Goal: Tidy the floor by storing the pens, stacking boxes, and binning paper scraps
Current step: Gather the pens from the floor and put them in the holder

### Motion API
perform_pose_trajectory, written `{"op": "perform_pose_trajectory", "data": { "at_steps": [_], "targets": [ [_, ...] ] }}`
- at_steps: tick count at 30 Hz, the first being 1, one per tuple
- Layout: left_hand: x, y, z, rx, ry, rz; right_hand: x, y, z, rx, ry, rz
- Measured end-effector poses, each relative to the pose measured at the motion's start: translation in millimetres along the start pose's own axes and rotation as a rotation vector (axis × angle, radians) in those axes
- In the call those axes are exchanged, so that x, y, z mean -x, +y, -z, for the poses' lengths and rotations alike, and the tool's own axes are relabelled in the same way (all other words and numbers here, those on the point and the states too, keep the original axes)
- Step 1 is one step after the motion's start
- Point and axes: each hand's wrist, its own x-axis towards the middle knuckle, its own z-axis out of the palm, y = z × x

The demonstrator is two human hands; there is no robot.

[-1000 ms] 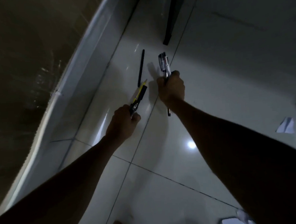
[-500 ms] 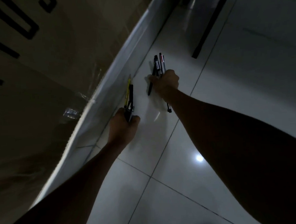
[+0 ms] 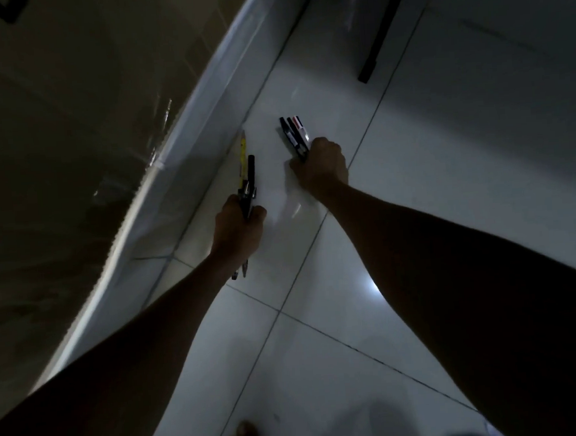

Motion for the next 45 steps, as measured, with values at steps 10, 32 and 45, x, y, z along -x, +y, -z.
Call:
{"op": "perform_pose_trajectory", "data": {
  "at_steps": [10,32,45],
  "targets": [
    [57,30,-28,0.425,-0.239,0.159,62,78,40,-0.168,-0.025,-0.184],
    [195,98,-32,0.32,-0.32,0.11,215,109,146,-0.648,-0.239,-0.343],
    [316,179,34,0.263,-0.394,0.19,316,62,268,-0.783,-0.011,-0.507]
  ]
}}
